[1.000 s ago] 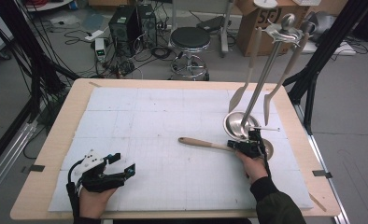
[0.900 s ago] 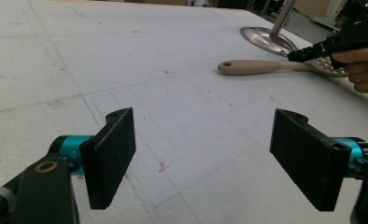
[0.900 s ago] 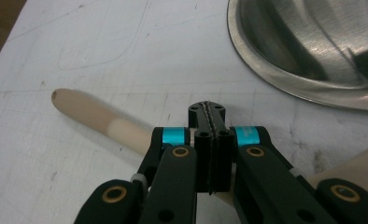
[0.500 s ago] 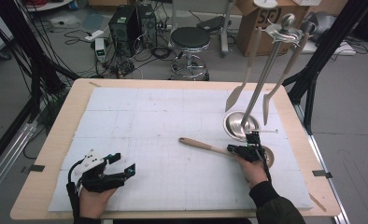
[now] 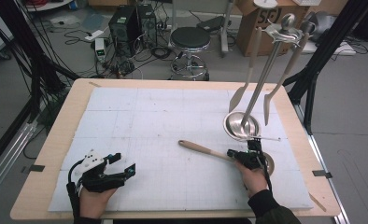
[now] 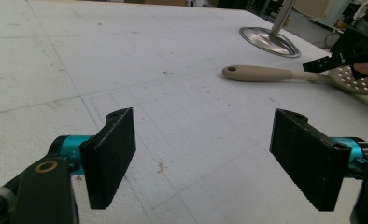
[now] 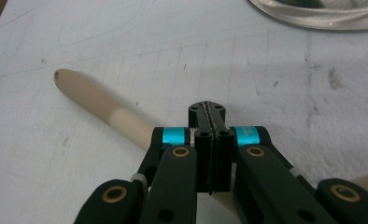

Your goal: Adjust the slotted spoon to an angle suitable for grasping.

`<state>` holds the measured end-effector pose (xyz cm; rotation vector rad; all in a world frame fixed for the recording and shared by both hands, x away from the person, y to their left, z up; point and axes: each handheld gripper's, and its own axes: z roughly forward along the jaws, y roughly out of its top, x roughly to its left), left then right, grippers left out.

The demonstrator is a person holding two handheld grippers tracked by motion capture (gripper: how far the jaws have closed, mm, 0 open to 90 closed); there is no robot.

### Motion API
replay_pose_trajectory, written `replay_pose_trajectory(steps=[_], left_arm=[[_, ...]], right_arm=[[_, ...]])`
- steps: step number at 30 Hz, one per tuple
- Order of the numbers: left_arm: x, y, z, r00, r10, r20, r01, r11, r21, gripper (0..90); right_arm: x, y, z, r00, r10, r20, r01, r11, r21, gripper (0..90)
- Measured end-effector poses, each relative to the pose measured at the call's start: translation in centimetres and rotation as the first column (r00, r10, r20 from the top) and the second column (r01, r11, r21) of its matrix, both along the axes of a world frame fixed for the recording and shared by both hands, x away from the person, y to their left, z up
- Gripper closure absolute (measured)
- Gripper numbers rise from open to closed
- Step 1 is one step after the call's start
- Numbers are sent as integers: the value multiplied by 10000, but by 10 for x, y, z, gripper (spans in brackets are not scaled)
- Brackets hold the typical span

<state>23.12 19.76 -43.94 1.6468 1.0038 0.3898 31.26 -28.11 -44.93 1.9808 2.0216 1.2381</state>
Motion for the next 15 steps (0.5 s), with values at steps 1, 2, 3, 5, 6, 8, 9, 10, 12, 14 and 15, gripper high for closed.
replay_pose_trajectory(steps=[1, 2, 3, 5, 6, 8, 9, 10, 12, 14, 15], left_arm=[[0, 0, 0, 10000, 3, 0, -3, 10000, 4, 230], [0, 0, 0, 10000, 14, 9, -14, 10000, 2, 231], [0, 0, 0, 10000, 1, 4, -1, 10000, 22, 231], [0, -1, 0, 10000, -28, 8, 28, 10000, -8, 231], [0, -1, 0, 10000, -37, 16, 37, 10000, 11, 231], [0, -1, 0, 10000, -27, 14, 27, 10000, 13, 231], [0, -1, 0, 10000, -35, 9, 35, 10000, 14, 230], [0, -1, 0, 10000, -34, 4, 34, 10000, -12, 231], [0, -1, 0, 10000, -10, 10, 11, 10000, -8, 231], [0, -1, 0, 10000, -39, 12, 39, 10000, 7, 231], [0, -1, 0, 10000, -50, 7, 50, 10000, 15, 231]], right_arm=[[-2, 0, 0, 10000, -59, 70, 59, 10000, 24, 900], [-4, 1, -1, 9998, -109, 150, 109, 9999, 25, 900], [-6, 1, -1, 9997, -196, 162, 196, 9998, 14, 900], [-10, 2, -2, 9992, -302, 260, 300, 9995, 78, 900], [-11, 2, -2, 9989, -378, 273, 376, 9993, 93, 900], [-13, 2, -3, 9986, -424, 316, 420, 9990, 142, 900], [-14, 3, -3, 9984, -455, 345, 451, 9989, 139, 900], [-15, 3, -3, 9981, -477, 401, 472, 9988, 132, 900], [-16, 3, -2, 9972, -583, 476, 566, 9977, 370, 900], [-16, 4, 1, 9958, -616, 676, 576, 9966, 591, 900], [-17, 5, 2, 9956, -546, 757, 498, 9967, 639, 900]])
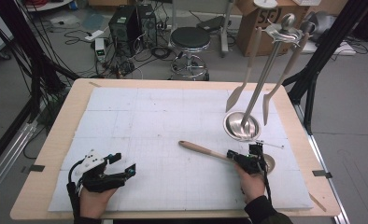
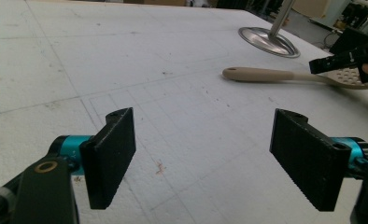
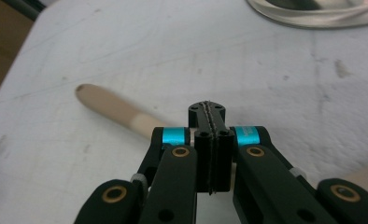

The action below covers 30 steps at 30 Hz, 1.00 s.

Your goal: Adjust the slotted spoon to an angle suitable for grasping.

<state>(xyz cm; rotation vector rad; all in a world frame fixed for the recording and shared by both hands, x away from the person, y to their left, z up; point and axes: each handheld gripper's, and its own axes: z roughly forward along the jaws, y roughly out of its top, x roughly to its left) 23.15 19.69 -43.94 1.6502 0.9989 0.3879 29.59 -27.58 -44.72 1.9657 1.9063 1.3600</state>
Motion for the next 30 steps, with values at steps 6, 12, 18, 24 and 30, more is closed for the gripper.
replay_pose_trajectory(steps=[6, 12, 18, 24, 30], left_arm=[[0, 0, 0, 10000, 6, 2, -6, 10000, -7, 231], [0, 0, 0, 10000, 41, 27, -41, 10000, -43, 230], [0, 1, 0, 10000, 23, 29, -22, 10000, -78, 231], [0, 1, 1, 10000, 12, 21, -12, 10000, -77, 231], [0, 1, 1, 10000, 17, 21, -16, 10000, -84, 231]], right_arm=[[-5, 23, 3, 9953, 959, 151, -964, 9947, 366, 900], [-7, 63, -4, 9646, 2627, 227, -2628, 9648, 59, 900], [5, 87, -15, 9520, 3060, -68, -3061, 9520, -75, 900], [14, 92, -15, 9558, 2935, -155, -2935, 9560, 21, 900], [25, 98, -16, 9590, 2832, -95, -2832, 9590, -36, 900]])
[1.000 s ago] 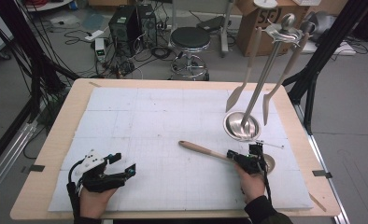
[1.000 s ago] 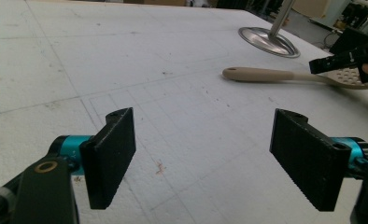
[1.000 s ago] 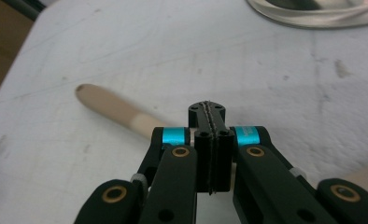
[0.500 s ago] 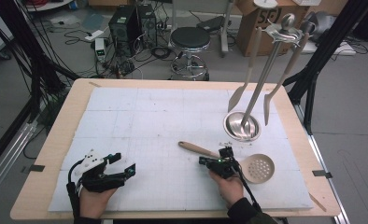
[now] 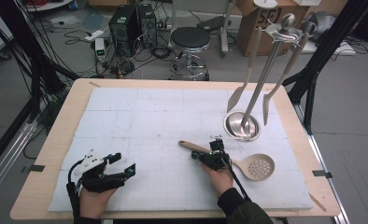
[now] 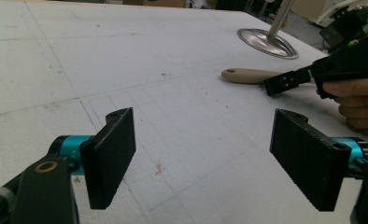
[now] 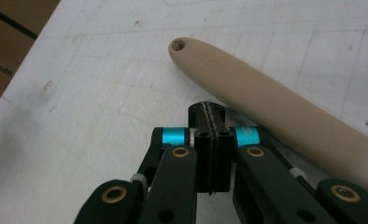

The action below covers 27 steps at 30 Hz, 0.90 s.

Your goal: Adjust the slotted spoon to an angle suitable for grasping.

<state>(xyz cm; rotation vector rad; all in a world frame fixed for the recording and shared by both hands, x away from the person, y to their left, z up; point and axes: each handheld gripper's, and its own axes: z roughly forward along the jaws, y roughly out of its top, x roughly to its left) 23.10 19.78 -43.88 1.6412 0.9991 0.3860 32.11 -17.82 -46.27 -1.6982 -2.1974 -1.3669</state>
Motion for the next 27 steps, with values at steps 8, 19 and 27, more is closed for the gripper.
replay_pose_trajectory(steps=[8, 19, 27], left_arm=[[0, 0, 0, 10000, 2, 41, -2, 10000, -20, 230], [0, 1, 0, 10000, 7, 10, -7, 10000, -38, 231], [0, 1, 0, 10000, 17, 26, -17, 10000, -30, 231]], right_arm=[[9, 2, 1, 9987, -505, 35, 505, 9987, -70, 900], [25, -1, 1, 9918, -1280, 59, 1281, 9917, -95, 900], [36, -6, 0, 9846, -1749, 8, 1749, 9846, -8, 900]])
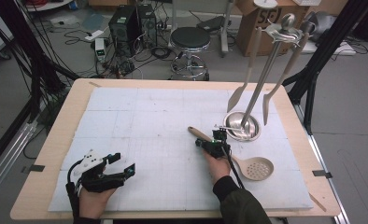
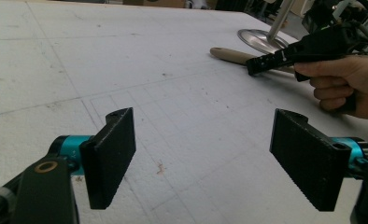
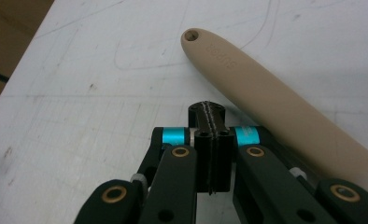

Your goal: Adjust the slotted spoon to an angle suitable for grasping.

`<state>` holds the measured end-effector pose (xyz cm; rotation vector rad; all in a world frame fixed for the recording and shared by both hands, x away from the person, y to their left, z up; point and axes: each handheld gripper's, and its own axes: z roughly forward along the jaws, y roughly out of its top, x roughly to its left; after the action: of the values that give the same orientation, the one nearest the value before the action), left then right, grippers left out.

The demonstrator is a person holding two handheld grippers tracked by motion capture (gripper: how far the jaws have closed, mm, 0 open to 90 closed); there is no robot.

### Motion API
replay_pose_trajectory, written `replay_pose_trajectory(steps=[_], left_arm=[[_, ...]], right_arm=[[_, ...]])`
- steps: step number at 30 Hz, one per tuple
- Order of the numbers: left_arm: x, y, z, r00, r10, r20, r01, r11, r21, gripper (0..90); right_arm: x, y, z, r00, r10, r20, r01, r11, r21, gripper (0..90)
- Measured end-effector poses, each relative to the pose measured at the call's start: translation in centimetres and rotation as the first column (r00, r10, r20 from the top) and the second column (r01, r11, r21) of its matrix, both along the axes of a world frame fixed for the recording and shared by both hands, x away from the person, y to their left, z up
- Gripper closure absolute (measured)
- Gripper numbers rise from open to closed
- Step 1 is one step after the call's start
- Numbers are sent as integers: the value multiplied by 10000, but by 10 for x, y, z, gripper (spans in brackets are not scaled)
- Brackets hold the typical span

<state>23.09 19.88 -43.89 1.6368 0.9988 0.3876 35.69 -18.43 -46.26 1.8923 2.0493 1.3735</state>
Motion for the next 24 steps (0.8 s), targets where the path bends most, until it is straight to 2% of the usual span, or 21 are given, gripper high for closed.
replay_pose_trajectory(steps=[11, 19, 24], left_arm=[[0, 0, 0, 10000, -30, -7, 30, 10000, 20, 231], [0, 0, 0, 10000, -12, 19, 12, 10000, 26, 231], [0, -2, 0, 10000, -52, 13, 51, 10000, 49, 231]], right_arm=[[11, -6, -1, 9980, -628, -74, 629, 9979, 155, 900], [15, -9, -2, 9971, -744, -187, 751, 9963, 417, 900], [13, -7, -2, 9974, -716, -22, 716, 9973, 163, 900]])
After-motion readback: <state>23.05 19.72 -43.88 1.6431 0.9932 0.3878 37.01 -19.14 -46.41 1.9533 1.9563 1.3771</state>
